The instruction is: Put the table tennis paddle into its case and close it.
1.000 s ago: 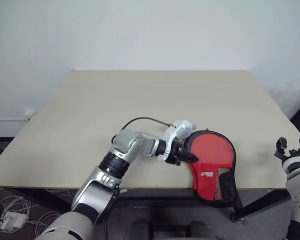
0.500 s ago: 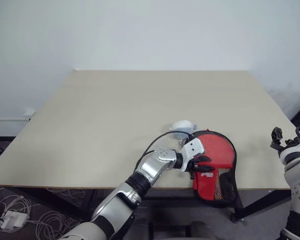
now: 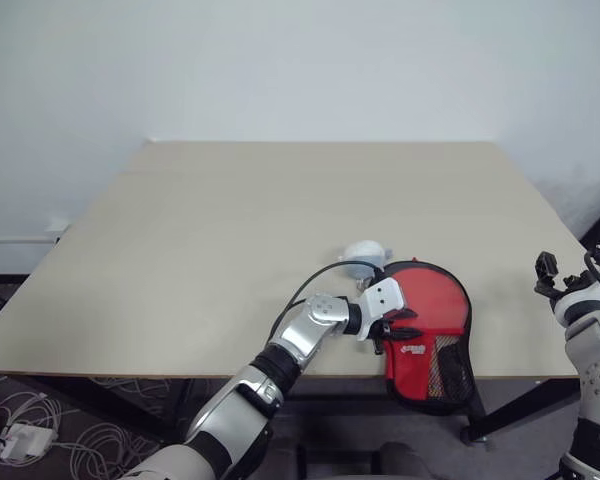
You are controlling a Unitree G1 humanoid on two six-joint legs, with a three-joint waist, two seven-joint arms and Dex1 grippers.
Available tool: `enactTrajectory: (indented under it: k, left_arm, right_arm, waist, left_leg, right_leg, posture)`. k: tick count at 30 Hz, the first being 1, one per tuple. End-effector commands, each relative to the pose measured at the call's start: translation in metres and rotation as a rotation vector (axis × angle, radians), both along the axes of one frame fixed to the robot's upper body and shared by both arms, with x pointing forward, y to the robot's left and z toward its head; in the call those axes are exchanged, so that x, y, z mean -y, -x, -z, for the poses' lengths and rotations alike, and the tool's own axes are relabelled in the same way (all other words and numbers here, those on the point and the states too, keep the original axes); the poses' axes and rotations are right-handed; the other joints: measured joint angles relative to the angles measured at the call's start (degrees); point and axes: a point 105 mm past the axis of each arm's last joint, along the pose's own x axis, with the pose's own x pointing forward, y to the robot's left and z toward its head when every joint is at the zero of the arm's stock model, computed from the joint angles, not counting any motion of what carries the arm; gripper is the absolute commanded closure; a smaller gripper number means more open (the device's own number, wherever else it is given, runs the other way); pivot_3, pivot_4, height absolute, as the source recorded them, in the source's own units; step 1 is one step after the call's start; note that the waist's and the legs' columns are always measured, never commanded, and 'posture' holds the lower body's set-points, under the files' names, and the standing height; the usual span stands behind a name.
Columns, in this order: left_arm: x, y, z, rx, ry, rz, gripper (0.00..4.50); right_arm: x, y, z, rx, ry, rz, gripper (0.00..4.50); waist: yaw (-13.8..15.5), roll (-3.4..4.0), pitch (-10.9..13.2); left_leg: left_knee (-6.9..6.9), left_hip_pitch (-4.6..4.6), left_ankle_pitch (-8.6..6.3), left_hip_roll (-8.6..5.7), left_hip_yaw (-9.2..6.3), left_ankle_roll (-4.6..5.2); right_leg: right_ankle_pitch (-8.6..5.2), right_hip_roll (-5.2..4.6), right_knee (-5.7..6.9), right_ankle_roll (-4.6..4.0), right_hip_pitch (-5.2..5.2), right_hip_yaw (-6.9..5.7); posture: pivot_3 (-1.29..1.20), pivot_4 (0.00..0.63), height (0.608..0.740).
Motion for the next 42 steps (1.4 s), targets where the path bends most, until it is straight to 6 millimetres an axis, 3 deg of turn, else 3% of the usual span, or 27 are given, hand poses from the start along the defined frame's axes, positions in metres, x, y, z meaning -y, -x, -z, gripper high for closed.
enactTrajectory:
  k: [1, 6, 8, 11, 14, 19, 28, 32, 36, 42]
  left_arm:
    - [-0.010, 0.005, 0.032, -0.072, -0.126, -0.032, 2.79]
    - [-0.010, 0.005, 0.034, -0.074, -0.136, -0.032, 2.79]
    - [-0.009, 0.007, 0.035, -0.077, -0.144, -0.030, 2.79]
    - [-0.007, 0.008, 0.036, -0.081, -0.144, -0.028, 2.79]
    - [-0.006, 0.007, 0.036, -0.076, -0.142, -0.038, 2.79]
    - [-0.006, 0.005, 0.036, -0.074, -0.138, -0.057, 2.79]
    - [-0.007, 0.000, 0.036, -0.059, -0.143, -0.075, 2.79]
    - [-0.008, -0.003, 0.035, -0.060, -0.138, -0.094, 2.79]
    - [-0.009, -0.005, 0.035, -0.066, -0.142, -0.110, 2.76]
    - [-0.008, -0.003, 0.037, -0.078, -0.146, -0.105, 2.76]
  right_arm:
    - [-0.032, -0.020, -0.027, 0.077, -0.017, -0.175, 0.00]
    - [-0.096, -0.050, -0.039, 0.047, -0.035, -0.485, 0.00]
    - [-0.132, -0.061, -0.036, -0.012, -0.031, -0.666, 0.00]
    - [-0.164, -0.070, -0.025, -0.102, -0.050, -0.832, 0.00]
    - [-0.179, -0.080, -0.006, -0.229, -0.062, -0.909, 0.00]
    - [-0.186, -0.097, 0.014, -0.320, -0.108, -0.932, 0.00]
    - [-0.206, -0.100, 0.038, -0.426, -0.157, -1.003, 0.00]
    - [-0.215, -0.100, 0.037, -0.410, -0.139, -1.043, 0.00]
    - [-0.218, -0.101, 0.031, -0.367, -0.099, -1.052, 0.90]
    - [-0.213, -0.100, 0.026, -0.337, -0.083, -1.028, 3.07]
  waist:
    - [0.03, 0.01, -0.03]
    - [0.10, -0.01, -0.05]
    - [0.09, -0.07, -0.08]
    - [0.09, -0.10, -0.10]
    - [0.21, -0.16, -0.13]
    - [0.24, -0.17, -0.14]
    - [0.08, -0.18, -0.15]
    - [0.07, -0.19, -0.15]
    - [0.06, -0.19, -0.16]
    - [0.07, -0.20, -0.16]
  left_leg:
    - [0.00, 0.01, 0.00, 0.00, 0.00, 0.00]
    - [0.06, 0.02, 0.00, 0.00, -0.02, 0.01]
    - [0.06, 0.00, 0.00, 0.00, -0.06, 0.01]
    - [0.08, 0.01, 0.00, 0.00, -0.05, 0.02]
    - [0.11, 0.00, 0.00, 0.00, -0.09, 0.02]
    - [0.15, -0.01, 0.00, -0.04, -0.09, 0.03]
    - [0.15, -0.01, 0.00, -0.04, -0.10, 0.03]
    - [0.15, -0.01, 0.00, -0.05, -0.11, 0.02]
    - [0.15, 0.00, 0.00, -0.04, -0.11, 0.02]
    - [0.15, -0.01, 0.00, -0.04, -0.10, 0.02]
  right_leg:
    - [0.00, 0.00, 0.00, 0.00, 0.03, 0.00]
    - [0.01, -0.01, 0.00, 0.00, 0.07, -0.02]
    - [0.05, -0.01, -0.02, 0.08, 0.09, -0.06]
    - [0.06, -0.01, -0.02, 0.09, 0.11, -0.07]
    - [0.07, 0.00, -0.03, 0.10, 0.15, -0.10]
    - [0.08, -0.01, -0.02, 0.12, 0.17, -0.08]
    - [0.09, 0.01, 0.03, 0.14, 0.15, -0.08]
    - [0.09, 0.01, 0.03, 0.14, 0.15, -0.08]
    - [0.09, 0.01, 0.05, 0.14, 0.15, -0.08]
    - [0.09, 0.01, 0.04, 0.14, 0.14, -0.08]
  posture:
    - [0.00, 0.000, 0.728]
    - [0.00, 0.000, 0.728]
    - [0.00, 0.000, 0.728]
    - [0.00, 0.000, 0.728]
    - [0.00, 0.000, 0.728]
    - [0.00, 0.000, 0.728]
    - [0.00, 0.000, 0.728]
    - [0.00, 0.000, 0.728]
    - [0.00, 0.000, 0.728]
    - [0.00, 0.000, 0.728]
